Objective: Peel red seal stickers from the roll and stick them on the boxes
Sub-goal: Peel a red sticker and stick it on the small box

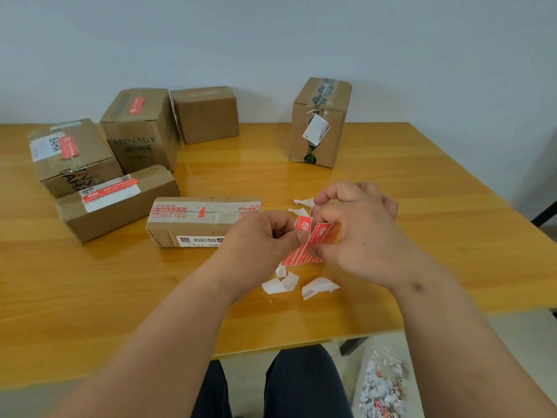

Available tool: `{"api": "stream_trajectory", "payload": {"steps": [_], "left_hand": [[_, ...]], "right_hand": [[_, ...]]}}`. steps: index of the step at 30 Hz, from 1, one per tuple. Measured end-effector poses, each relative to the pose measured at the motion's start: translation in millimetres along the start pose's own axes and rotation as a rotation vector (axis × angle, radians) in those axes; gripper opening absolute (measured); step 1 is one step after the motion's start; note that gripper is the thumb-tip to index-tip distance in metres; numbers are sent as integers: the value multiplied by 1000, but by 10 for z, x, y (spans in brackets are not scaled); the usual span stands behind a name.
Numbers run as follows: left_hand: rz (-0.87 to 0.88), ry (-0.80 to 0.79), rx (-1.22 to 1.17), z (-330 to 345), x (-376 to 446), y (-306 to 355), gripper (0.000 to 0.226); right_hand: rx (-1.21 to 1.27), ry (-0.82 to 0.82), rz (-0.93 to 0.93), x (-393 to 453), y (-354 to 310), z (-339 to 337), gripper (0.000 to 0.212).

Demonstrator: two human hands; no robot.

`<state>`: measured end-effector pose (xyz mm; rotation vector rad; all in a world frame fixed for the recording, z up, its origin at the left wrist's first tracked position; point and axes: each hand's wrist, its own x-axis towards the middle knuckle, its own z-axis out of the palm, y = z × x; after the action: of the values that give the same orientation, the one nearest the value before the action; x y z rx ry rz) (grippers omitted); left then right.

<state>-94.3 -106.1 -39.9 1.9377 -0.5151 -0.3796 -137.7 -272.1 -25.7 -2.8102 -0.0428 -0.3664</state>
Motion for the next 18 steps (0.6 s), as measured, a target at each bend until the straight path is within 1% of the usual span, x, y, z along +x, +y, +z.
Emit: {"api": "stream_trajectory", "payload": {"steps": [5,12,18], "left_hand": [[-12,42,2,26,27,1,35],[-50,75,-6,45,58,-36,29],[-89,10,-31,-22,7,3,36]], "right_hand": [[-54,-54,3,57,25,31,21],[-45,-57,-23,8,0,16,14],[-59,-43,-14,5,10,25,16]]}}
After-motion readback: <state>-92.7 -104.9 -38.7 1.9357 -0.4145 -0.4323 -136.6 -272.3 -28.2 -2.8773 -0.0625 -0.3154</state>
